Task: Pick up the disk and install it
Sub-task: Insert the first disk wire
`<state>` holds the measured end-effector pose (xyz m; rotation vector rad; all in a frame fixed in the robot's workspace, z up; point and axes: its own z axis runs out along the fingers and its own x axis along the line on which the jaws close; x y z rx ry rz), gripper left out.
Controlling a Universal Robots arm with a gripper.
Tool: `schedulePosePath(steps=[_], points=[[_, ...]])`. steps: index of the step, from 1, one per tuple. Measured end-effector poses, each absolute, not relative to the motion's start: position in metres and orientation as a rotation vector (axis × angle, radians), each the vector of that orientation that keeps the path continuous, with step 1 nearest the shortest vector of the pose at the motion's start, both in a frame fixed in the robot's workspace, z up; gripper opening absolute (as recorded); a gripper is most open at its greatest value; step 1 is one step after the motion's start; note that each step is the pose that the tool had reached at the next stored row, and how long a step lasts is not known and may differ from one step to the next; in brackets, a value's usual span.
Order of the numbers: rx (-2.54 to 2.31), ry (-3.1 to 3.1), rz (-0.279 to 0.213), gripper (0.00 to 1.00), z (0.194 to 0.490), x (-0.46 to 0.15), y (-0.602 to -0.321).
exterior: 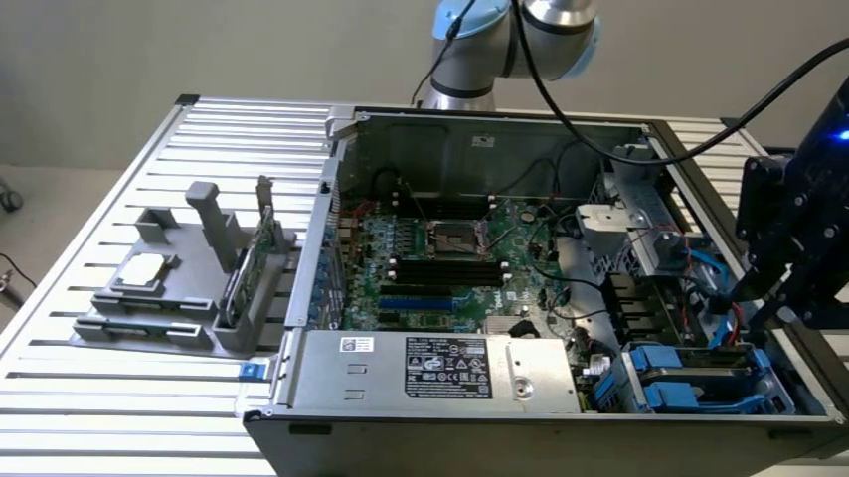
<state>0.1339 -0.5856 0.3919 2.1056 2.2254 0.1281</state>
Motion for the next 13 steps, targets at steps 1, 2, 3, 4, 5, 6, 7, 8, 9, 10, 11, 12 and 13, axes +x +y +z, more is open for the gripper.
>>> schedulePosePath(steps=[1, 2, 3, 4, 5, 6, 7, 8, 9, 10, 11, 12, 13], points=[[2.106, 2.225, 0.128, 0.32, 0.392, 0.133, -0.585], [2.106, 2.225, 0.128, 0.32, 0.392, 0.131, -0.585], [2.106, 2.225, 0.128, 0.32, 0.392, 0.130, -0.583], [2.106, 2.225, 0.128, 0.32, 0.392, 0.129, -0.582], [2.106, 2.225, 0.128, 0.32, 0.392, 0.129, -0.580], [2.105, 2.225, 0.128, 0.32, 0.392, 0.128, -0.578], [2.106, 2.225, 0.128, 0.32, 0.392, 0.127, -0.577], [2.106, 2.225, 0.128, 0.32, 0.392, 0.127, -0.575], [2.106, 2.225, 0.128, 0.32, 0.392, 0.126, -0.573], [2.106, 2.225, 0.128, 0.32, 0.391, 0.125, -0.572], [2.105, 2.225, 0.128, 0.32, 0.391, 0.125, -0.570], [2.105, 2.225, 0.128, 0.32, 0.390, 0.124, -0.568], [2.105, 2.225, 0.127, 0.32, 0.390, 0.123, -0.567]])
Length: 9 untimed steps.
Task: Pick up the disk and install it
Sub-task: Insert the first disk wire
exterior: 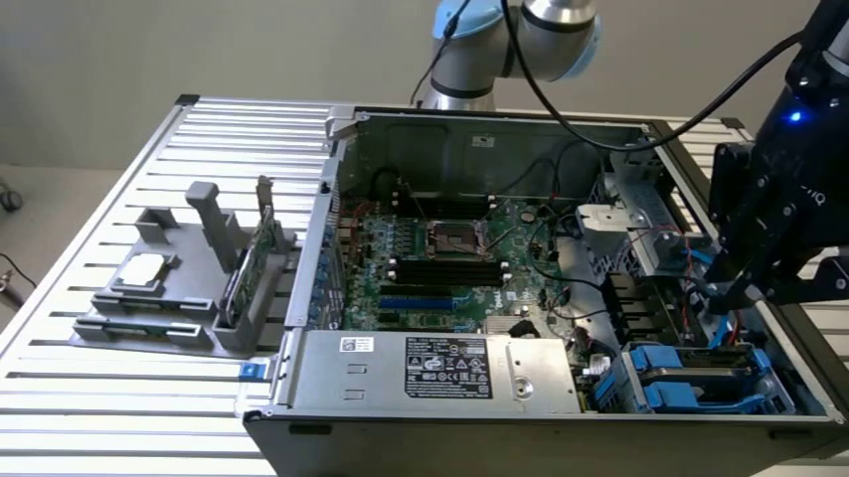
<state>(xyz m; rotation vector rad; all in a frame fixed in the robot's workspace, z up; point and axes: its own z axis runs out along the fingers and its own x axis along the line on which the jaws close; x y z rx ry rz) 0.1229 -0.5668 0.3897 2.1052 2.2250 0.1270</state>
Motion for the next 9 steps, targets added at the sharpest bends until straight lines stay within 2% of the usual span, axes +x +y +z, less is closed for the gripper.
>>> schedulePosePath(steps=[9], points=[[2.085, 2.209, 0.083, 0.32, 0.3829, 0.1210, -0.5573]])
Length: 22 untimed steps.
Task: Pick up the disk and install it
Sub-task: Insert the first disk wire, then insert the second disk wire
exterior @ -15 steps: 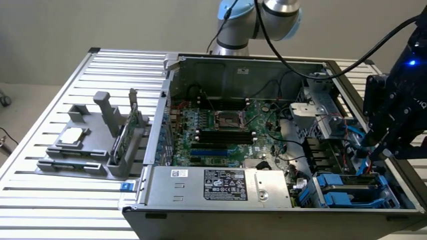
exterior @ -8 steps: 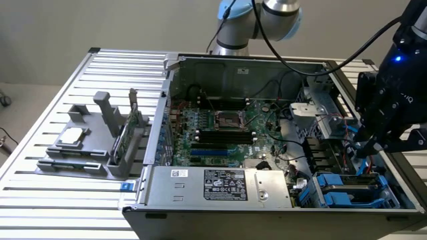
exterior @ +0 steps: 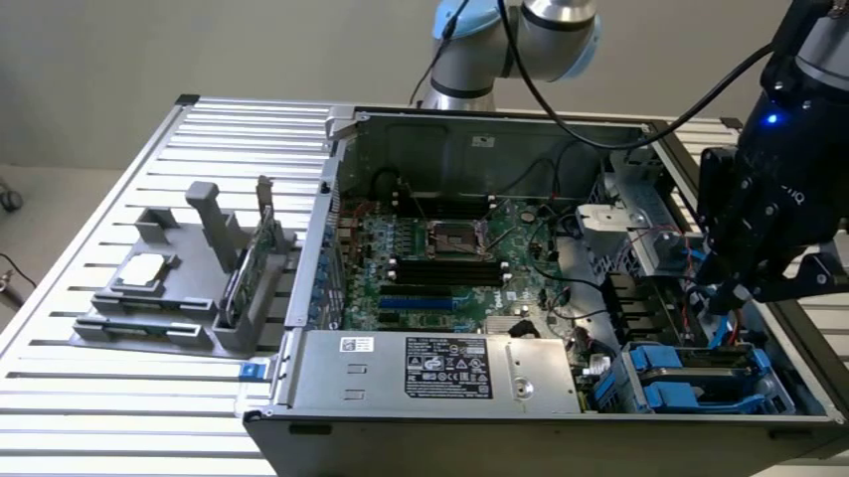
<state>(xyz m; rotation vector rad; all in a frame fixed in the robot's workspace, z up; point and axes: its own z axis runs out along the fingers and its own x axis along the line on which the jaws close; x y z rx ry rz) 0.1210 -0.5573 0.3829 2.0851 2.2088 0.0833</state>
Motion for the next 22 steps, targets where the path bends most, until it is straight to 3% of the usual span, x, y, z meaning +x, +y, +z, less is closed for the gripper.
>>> schedulePosePath(steps=[22], points=[[2.054, 2.183, 0.020, 0.32, 0.3742, 0.1213, -0.5497]])
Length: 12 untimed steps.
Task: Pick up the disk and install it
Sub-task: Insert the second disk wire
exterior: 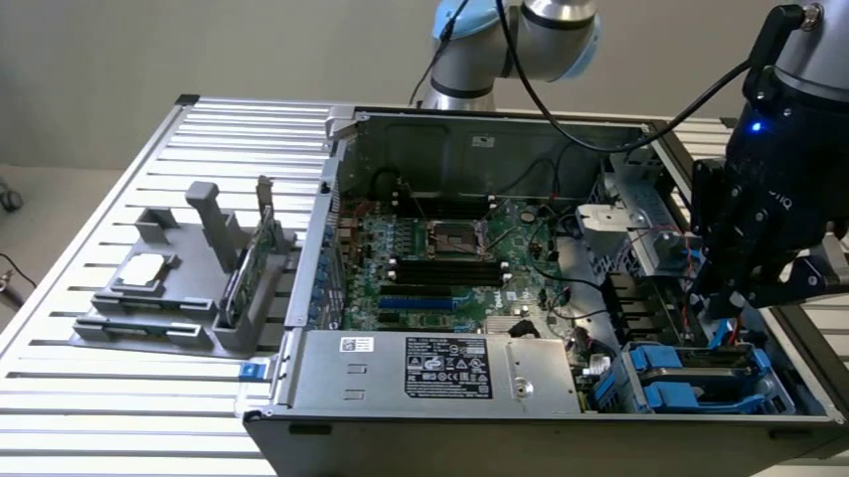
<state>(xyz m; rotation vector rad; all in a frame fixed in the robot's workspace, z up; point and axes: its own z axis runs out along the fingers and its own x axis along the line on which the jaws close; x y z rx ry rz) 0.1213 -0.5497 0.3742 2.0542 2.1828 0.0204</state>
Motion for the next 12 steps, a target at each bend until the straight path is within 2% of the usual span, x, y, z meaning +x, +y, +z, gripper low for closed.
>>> schedulePosePath(steps=[7, 9, 11, 12], points=[[2.051, 2.180, 0.014, 0.32, 0.3734, 0.1223, -0.5477], [2.050, 2.179, 0.013, 0.23, 0.3733, 0.1223, -0.5472], [2.049, 2.178, 0.011, 0.23, 0.3732, 0.1224, -0.5467], [2.049, 2.178, 0.010, 0.17, 0.3732, 0.1224, -0.5465]])
